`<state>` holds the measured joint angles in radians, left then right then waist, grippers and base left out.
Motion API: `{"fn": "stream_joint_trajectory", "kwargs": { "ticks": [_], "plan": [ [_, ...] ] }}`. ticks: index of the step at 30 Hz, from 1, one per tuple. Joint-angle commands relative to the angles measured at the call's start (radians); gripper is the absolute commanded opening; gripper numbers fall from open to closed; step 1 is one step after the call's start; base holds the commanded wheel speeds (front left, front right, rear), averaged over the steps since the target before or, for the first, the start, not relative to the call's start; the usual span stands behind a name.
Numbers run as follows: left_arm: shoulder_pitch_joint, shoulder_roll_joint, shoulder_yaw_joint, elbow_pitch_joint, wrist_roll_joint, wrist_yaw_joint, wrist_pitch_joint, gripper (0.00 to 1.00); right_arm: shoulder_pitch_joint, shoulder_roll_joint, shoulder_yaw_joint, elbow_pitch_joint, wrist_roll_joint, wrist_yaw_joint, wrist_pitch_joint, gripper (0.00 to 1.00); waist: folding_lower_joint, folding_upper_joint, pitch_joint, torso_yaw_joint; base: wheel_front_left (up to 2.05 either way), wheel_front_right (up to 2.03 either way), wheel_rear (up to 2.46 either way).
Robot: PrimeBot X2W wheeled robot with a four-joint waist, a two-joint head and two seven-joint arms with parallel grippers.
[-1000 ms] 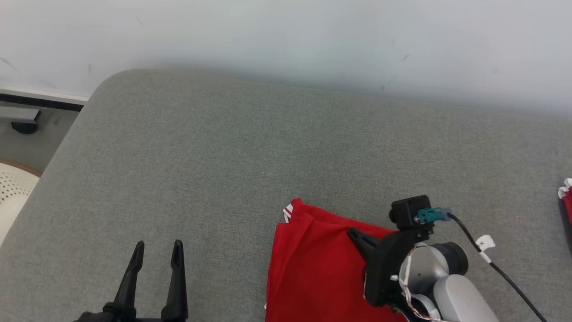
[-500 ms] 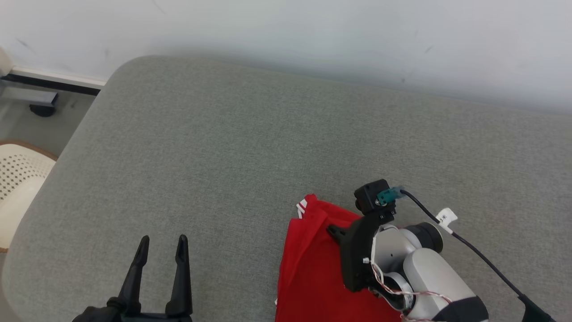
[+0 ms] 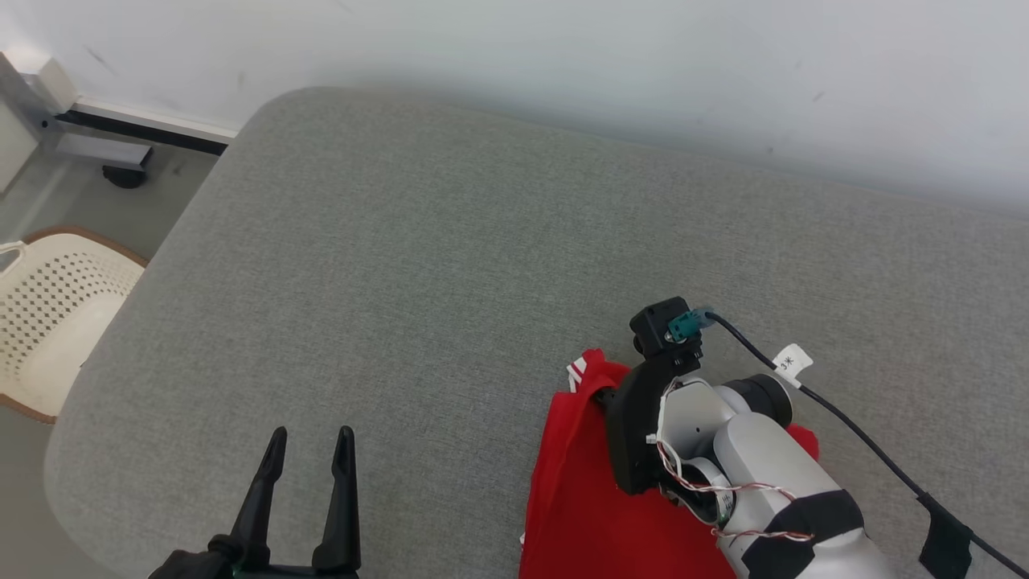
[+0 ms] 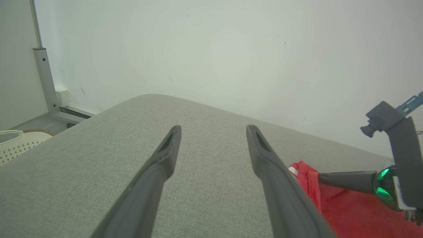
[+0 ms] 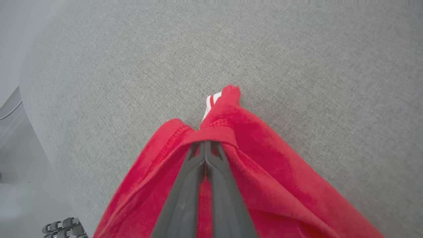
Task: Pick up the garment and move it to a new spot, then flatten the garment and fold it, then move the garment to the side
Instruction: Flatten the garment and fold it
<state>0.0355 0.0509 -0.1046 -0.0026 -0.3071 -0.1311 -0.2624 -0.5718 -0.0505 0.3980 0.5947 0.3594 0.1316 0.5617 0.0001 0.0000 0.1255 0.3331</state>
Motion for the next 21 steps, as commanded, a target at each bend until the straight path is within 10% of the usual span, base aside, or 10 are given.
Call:
{"fn": "stream_joint_trajectory", "kwargs": {
  "ticks": [1, 21],
  "plan": [
    [-0.005, -0.001, -0.006, 0.004, -0.006, 0.001, -0.002, 1.00, -0.019, 0.000, 0.004, 0.017, 0.009, -0.002, -0.010, 0.00, -0.0001, 0.0000, -0.001, 0.010, 0.00, 0.00, 0.00],
    [-0.020, -0.001, -0.057, 0.023, -0.043, 0.001, -0.002, 1.00, -0.205, 0.001, 0.048, 0.281, 0.079, -0.002, -0.121, 0.00, -0.0001, 0.0000, 0.029, 0.127, 0.00, 0.00, 0.00]
  ]
}}
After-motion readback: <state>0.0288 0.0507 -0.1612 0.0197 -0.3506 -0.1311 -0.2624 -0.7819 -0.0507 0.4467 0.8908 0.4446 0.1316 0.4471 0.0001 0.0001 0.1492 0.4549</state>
